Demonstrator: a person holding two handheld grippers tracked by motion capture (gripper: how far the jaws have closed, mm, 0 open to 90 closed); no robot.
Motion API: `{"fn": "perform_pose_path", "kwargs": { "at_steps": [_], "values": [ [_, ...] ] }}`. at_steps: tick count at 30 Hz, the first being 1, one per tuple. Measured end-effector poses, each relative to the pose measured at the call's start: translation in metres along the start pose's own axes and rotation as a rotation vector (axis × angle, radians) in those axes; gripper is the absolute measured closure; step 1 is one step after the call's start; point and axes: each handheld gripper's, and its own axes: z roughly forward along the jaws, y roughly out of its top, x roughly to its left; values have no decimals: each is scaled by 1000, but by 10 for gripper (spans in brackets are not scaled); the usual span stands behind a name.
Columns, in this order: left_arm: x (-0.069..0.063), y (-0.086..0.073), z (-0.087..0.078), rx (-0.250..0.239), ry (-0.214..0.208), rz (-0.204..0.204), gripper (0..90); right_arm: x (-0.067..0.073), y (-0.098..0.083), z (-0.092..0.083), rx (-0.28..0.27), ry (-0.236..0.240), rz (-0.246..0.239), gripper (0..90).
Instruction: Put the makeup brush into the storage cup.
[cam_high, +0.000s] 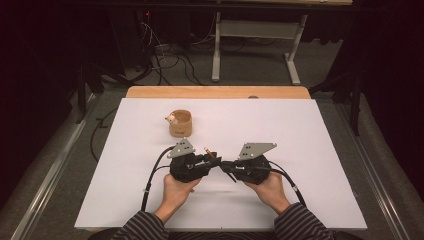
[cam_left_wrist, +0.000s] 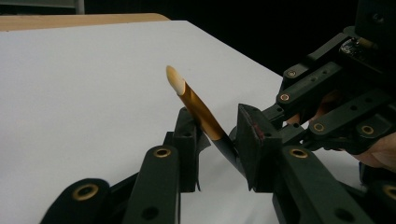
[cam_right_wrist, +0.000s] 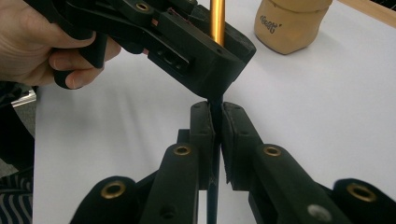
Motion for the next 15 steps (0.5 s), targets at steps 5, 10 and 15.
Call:
{"fn": "perform_pose_path", "kwargs": {
  "at_steps": [5,10,15],
  "values": [
    [0,0,0,-2,-4,-3,722,1,0,0,4,-3,1,855],
    [0,-1,0,-4,-16,-5,765,1,1,2,1,-3,-1,856],
    [-2,-1,-1,-12,-16,-2,835,2,2,2,2,-5,-4,900]
  ]
}}
